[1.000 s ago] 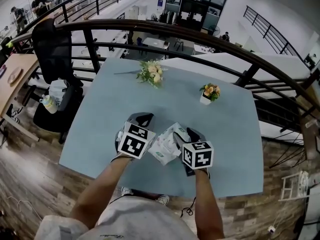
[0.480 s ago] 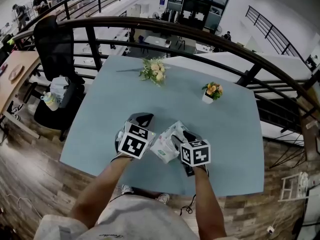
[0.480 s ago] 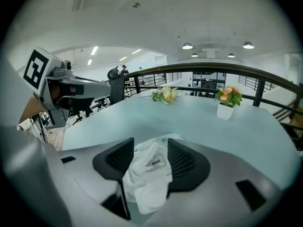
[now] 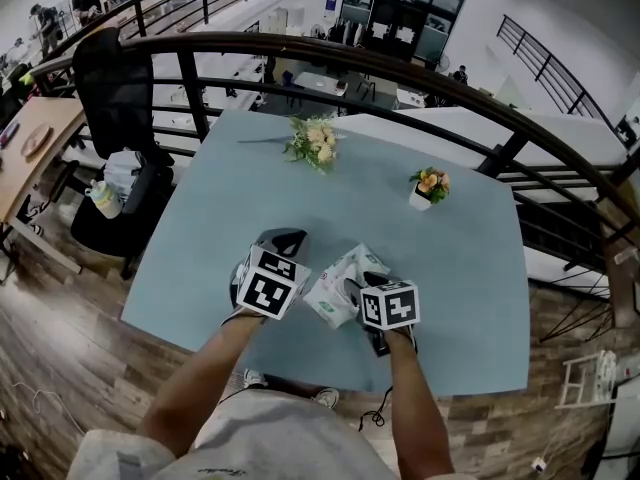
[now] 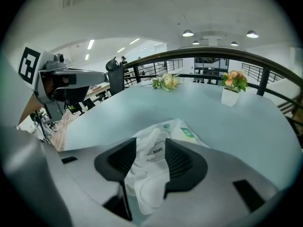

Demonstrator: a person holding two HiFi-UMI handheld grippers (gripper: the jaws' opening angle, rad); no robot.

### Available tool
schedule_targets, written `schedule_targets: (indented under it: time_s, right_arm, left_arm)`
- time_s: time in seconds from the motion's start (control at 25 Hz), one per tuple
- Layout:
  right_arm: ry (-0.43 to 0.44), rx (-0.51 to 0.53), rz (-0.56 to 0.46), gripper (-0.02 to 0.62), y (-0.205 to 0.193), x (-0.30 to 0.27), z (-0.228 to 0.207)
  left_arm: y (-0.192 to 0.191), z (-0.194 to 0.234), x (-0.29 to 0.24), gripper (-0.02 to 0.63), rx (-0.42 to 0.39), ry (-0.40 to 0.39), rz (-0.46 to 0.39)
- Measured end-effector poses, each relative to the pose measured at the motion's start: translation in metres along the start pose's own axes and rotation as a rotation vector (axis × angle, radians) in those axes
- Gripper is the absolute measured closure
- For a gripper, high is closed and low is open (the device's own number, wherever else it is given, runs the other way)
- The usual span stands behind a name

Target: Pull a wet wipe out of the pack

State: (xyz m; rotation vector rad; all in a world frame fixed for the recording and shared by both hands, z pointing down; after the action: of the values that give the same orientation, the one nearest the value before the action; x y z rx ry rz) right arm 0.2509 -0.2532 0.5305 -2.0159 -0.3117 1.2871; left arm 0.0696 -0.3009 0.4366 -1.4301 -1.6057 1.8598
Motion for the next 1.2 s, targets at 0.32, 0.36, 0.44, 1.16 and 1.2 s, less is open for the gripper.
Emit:
schedule_targets:
  time_s: [0.32,0.36,0.44,1.16,1.2]
  right_arm:
    - [0.044,0.023,0.036,0.429,-0.005,-0.005,-0.001]
    - [0.049,0.027,0.038,0.445,-0.006,-0.005,-0.001]
    - [0.058,0.034,0.044,0.482,-0.006,-0.007,0.0]
    - [0.027,0.041,0.061,0.571,-0.011,-0.01,-0.001]
    - [0.028,0.042,0.06,0.574,-0.011,-0.01,-0.001]
  left_arm:
    - [-0.004,0.0,-0.002,0.609,0.006,0.002,0.013]
    - [-0.005,-0.001,-0.002,0.609,0.013,0.0,0.016]
    - [-0.007,0.0,-0.003,0.609,0.022,-0.001,0.023]
    - [-0.008,0.002,0.001,0.609,0.001,0.011,0.029]
    - [-0.008,0.002,0.001,0.609,-0.003,0.011,0.029]
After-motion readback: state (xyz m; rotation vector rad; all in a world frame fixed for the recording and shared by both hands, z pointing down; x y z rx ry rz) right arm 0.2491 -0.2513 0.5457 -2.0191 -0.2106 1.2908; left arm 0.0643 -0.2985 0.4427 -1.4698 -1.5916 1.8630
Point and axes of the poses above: the fingertips, and each gripper's own axes: x backward along the fingers, z to its left, y out of its top, the point moved 7 cm from there along x, backward along the fingers, and after that the axes turned 6 degrees about y, right-handed, at the moved point
